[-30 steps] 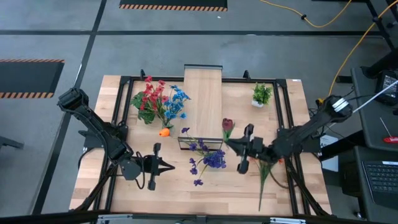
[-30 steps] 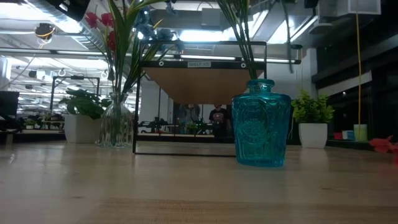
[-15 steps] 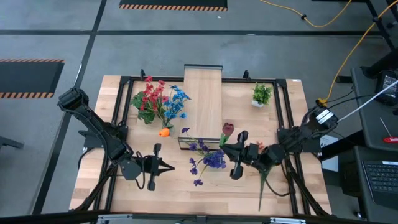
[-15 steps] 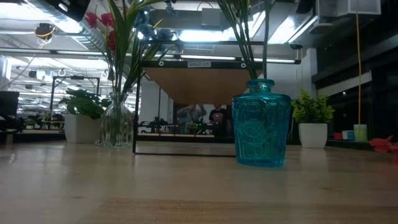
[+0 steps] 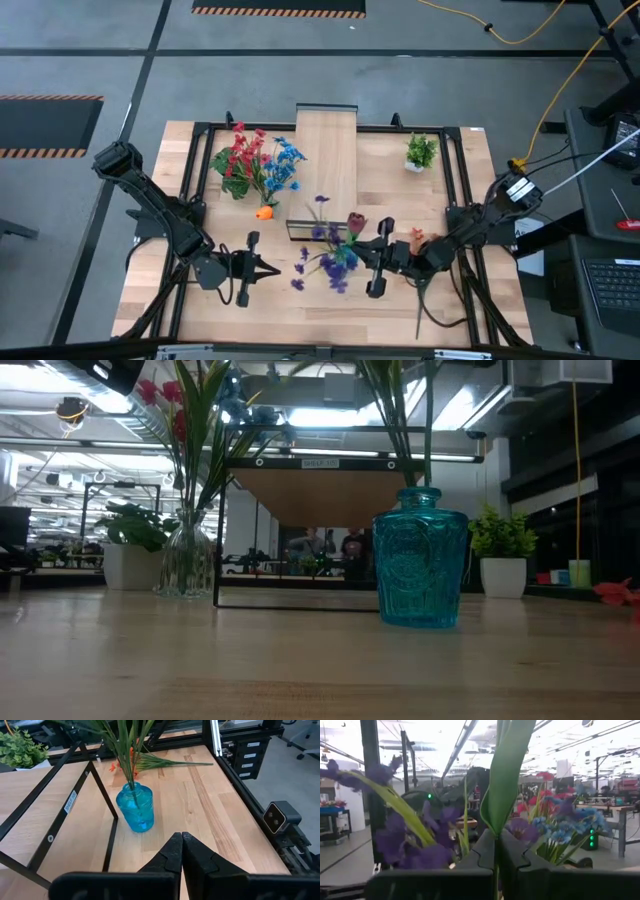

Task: Pick and place flowers into a vace then onto a shelf
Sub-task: Put the red tulip into the blue vase

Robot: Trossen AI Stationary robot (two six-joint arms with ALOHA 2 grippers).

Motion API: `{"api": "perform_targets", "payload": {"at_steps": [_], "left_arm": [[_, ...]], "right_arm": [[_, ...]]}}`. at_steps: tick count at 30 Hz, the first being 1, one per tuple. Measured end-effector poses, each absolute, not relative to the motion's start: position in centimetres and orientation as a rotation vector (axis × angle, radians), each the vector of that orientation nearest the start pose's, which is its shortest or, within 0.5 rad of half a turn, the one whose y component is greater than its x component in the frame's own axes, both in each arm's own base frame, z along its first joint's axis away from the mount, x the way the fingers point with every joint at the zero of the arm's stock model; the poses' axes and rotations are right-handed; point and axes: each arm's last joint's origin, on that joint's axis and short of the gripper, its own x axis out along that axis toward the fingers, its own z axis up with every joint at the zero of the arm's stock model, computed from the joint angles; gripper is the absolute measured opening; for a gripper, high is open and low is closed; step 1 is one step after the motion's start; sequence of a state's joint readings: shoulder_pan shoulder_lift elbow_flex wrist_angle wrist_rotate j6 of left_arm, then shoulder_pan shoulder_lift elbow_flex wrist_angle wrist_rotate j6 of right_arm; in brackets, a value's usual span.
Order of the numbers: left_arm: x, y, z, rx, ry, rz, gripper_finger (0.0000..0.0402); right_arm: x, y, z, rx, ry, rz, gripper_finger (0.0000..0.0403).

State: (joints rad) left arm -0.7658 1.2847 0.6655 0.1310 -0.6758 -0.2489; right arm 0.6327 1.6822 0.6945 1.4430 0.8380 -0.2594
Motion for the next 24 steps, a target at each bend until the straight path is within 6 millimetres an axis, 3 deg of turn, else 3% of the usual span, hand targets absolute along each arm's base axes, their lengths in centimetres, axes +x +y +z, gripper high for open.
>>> {"api": "perform_targets", "payload": {"at_steps": [24], "left_arm": [[20.0, -16.7, 22.1, 0.073, 0.375, -0.048, 0.0004]], "right_arm": [[27.0, 17.1, 21.6, -0.045, -0.221, -0.237, 0.0003]]}}
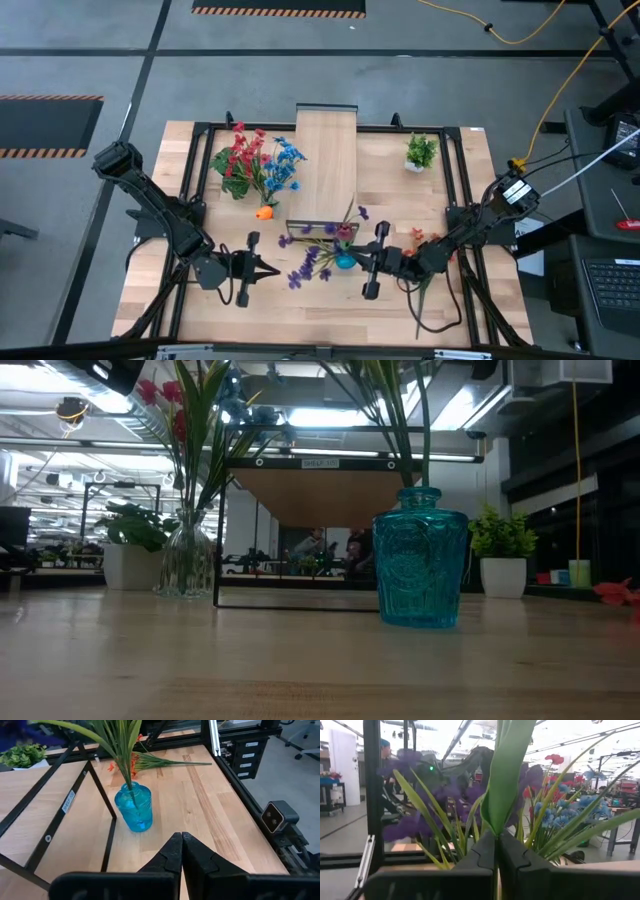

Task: Pick and place flowers into a vace then onto a shelf
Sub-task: Put the red tulip into the blue vase

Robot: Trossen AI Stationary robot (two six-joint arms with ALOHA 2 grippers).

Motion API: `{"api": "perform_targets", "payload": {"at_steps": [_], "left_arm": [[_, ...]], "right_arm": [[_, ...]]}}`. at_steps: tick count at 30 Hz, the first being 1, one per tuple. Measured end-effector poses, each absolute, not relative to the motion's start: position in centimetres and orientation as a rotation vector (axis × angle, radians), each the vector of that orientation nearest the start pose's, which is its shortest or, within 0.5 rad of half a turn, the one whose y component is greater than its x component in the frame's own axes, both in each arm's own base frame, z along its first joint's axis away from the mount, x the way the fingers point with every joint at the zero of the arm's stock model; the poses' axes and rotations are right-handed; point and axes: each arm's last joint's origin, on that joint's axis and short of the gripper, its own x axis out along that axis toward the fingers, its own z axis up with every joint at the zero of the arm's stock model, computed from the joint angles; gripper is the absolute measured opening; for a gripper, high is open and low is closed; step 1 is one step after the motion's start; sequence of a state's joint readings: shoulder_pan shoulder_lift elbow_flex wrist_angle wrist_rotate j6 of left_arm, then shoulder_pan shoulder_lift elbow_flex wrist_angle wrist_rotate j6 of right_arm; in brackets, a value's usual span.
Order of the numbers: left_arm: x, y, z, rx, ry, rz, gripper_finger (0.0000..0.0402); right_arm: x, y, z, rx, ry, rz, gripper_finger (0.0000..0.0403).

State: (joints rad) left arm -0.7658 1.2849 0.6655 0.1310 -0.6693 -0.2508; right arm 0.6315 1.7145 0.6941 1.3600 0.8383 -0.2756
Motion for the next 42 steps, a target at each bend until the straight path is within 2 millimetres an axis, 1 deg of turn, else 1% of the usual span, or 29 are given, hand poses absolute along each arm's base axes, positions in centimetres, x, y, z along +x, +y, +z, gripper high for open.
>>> {"api": "perform_targets", "payload": {"at_steps": [6, 21, 24, 28, 36, 42], "left_arm": [[19.9, -16.8, 22.1, 0.067, 0.387, -0.087, 0.0002], [19.9, -16.8, 22.1, 0.067, 0.387, -0.088, 0.0002], [19.9, -16.8, 22.1, 0.067, 0.387, -0.088, 0.0005], [19.9, -16.8, 22.1, 0.066, 0.387, -0.088, 0.0003], [19.9, -16.8, 22.1, 0.066, 0.387, -0.087, 0.0005], [19.9, -16.8, 22.1, 0.041, 0.388, -0.084, 0.0002]], "right_arm": [[27.1, 17.2, 21.3, -0.072, -0.189, -0.232, 0.0004], [27.3, 17.3, 20.7, -0.116, -0.140, -0.226, 0.0009], [27.3, 17.3, 20.7, -0.116, -0.141, -0.226, 0.0022], [27.3, 17.3, 20.7, -0.120, -0.135, -0.226, 0.0051], [27.4, 17.3, 19.7, -0.112, -0.058, -0.246, 0.0111], [27.4, 17.3, 19.6, -0.113, -0.053, -0.249, 0.0132]]}}
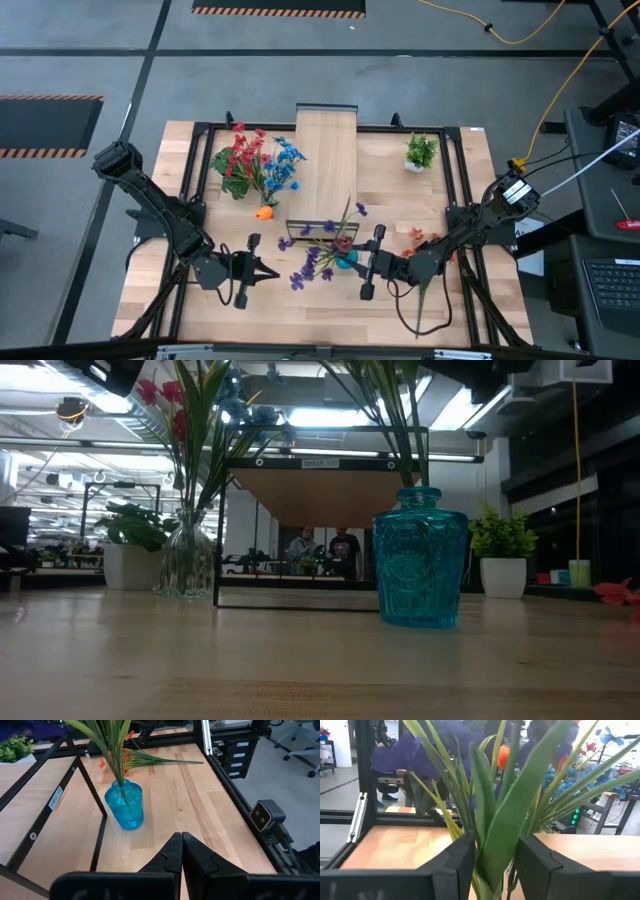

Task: Pick and place flowers into a vace then onto a shelf
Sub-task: Put the red tulip into the blue vase

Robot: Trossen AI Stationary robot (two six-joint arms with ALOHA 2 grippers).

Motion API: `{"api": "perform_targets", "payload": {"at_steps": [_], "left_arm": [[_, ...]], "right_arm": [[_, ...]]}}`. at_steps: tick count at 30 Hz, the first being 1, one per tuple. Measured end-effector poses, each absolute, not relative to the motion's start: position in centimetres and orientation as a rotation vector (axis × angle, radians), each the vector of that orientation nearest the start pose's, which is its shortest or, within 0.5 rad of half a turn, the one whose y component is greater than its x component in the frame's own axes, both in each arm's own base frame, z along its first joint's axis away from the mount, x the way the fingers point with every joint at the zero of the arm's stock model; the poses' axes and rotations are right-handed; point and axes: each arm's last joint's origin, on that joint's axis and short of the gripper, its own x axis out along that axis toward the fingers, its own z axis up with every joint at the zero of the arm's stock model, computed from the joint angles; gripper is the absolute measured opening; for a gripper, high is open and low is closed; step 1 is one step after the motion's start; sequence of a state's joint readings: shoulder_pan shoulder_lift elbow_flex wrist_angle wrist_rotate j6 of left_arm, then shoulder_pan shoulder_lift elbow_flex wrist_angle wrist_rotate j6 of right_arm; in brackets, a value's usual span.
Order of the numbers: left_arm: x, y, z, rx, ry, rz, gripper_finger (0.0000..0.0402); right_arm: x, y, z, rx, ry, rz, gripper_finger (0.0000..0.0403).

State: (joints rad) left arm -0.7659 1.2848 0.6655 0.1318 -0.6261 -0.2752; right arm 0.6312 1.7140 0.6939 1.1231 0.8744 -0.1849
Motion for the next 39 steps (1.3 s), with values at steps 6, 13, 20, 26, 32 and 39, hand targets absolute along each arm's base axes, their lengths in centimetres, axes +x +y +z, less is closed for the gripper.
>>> {"api": "perform_targets", "payload": {"at_steps": [6, 13, 20, 26, 32, 39], "left_arm": [[19.9, -17.0, 22.1, 0.033, 0.399, -0.124, 0.0005], [19.9, -17.0, 22.1, 0.032, 0.398, -0.126, 0.0002], [19.9, -17.0, 22.1, 0.032, 0.398, -0.126, 0.0006], [19.9, -17.0, 22.1, 0.055, 0.397, -0.130, 0.0007], [19.9, -17.0, 22.1, 0.058, 0.397, -0.131, 0.0003], [19.9, -16.9, 22.0, 0.060, 0.400, -0.130, 0.0005]], "right_arm": [[27.2, 17.1, 19.8, -0.074, -0.032, -0.245, 0.0133], [26.5, 16.6, 20.9, -0.032, 0.028, -0.241, 0.0133], [25.6, 15.9, 22.1, -0.024, 0.076, -0.242, 0.0133], [24.8, 15.2, 23.1, 0.016, 0.111, -0.214, 0.0133], [24.7, 13.9, 24.1, 0.013, 0.116, -0.229, 0.0133], [24.5, 12.2, 25.1, 0.018, 0.138, -0.205, 0.0133]]}}
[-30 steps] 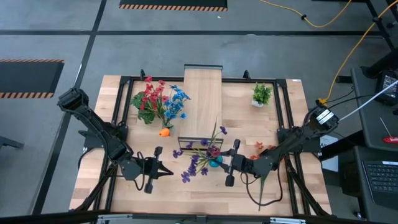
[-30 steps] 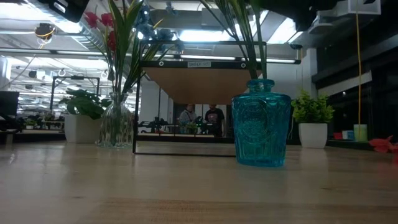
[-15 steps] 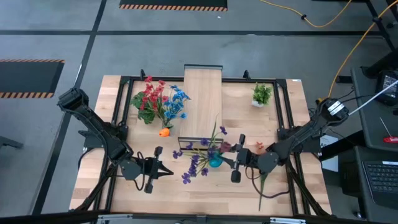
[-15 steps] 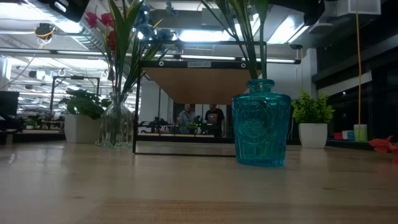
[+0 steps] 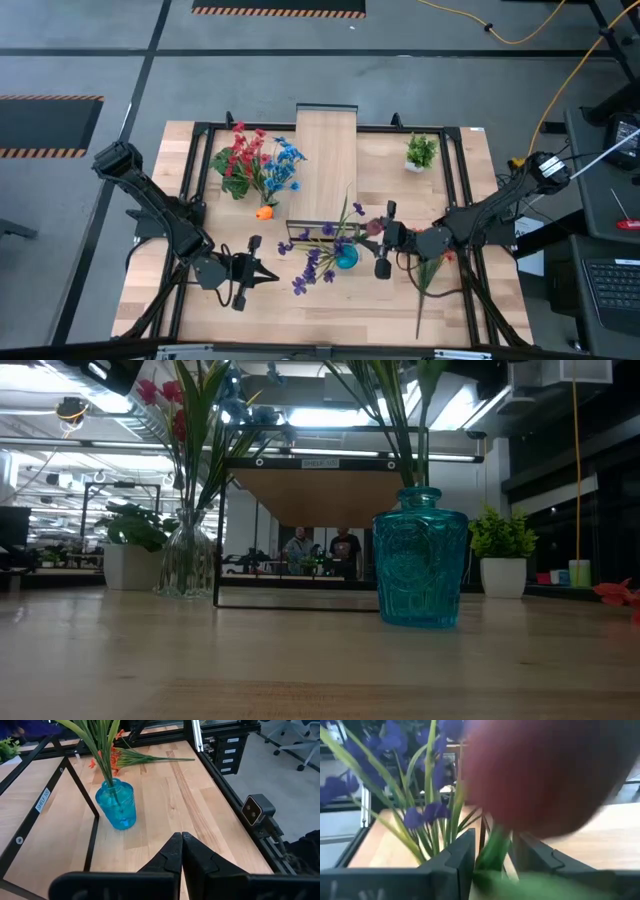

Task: Pick and place flowers into a vace then onto a shelf
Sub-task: Put the red tulip into the blue vase

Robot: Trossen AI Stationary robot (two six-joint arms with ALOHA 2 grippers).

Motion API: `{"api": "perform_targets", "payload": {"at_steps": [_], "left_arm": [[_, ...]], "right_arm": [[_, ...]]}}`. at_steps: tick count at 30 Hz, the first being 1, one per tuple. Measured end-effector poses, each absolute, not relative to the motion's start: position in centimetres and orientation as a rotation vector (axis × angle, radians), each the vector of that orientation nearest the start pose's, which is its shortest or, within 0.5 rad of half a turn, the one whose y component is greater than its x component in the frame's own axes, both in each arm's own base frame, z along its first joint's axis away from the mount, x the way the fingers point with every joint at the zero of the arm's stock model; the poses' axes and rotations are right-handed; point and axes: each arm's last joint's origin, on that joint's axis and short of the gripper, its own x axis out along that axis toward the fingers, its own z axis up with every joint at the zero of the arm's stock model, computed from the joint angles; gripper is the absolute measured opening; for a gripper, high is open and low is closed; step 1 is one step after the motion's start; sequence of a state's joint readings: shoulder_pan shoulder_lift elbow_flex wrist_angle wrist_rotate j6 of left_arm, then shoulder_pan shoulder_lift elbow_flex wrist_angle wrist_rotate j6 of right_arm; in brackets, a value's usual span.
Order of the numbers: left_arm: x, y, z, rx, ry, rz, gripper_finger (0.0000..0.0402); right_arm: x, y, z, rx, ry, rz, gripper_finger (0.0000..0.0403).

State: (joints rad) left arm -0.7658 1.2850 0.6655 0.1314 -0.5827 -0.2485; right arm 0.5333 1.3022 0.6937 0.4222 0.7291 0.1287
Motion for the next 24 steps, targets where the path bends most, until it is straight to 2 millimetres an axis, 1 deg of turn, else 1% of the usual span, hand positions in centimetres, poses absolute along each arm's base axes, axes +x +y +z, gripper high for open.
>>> {"api": "perform_targets", "payload": {"at_steps": [5, 8, 13, 16, 19, 24], "left_arm": [[19.9, -16.9, 22.0, 0.061, 0.400, -0.131, 0.0003], [19.9, -16.9, 22.0, 0.061, 0.400, -0.130, 0.0002], [19.9, -16.9, 22.0, 0.061, 0.400, -0.131, 0.0006], [19.9, -16.9, 22.0, 0.061, 0.400, -0.130, 0.0007], [19.9, -16.9, 22.0, 0.061, 0.400, -0.131, 0.0006], [19.9, -16.9, 22.0, 0.061, 0.400, -0.131, 0.0002]], "right_arm": [[24.4, 11.7, 25.6, 0.037, 0.133, -0.149, 0.0133], [24.2, 11.6, 25.5, 0.070, 0.169, -0.099, 0.0133], [23.5, 11.2, 25.6, 0.094, 0.220, -0.101, 0.0133], [23.1, 11.0, 26.1, 0.098, 0.215, -0.092, 0.0133], [22.4, 10.8, 26.7, 0.108, 0.215, -0.044, 0.0133], [21.6, 10.3, 27.6, 0.116, 0.203, -0.036, 0.0133]]}}
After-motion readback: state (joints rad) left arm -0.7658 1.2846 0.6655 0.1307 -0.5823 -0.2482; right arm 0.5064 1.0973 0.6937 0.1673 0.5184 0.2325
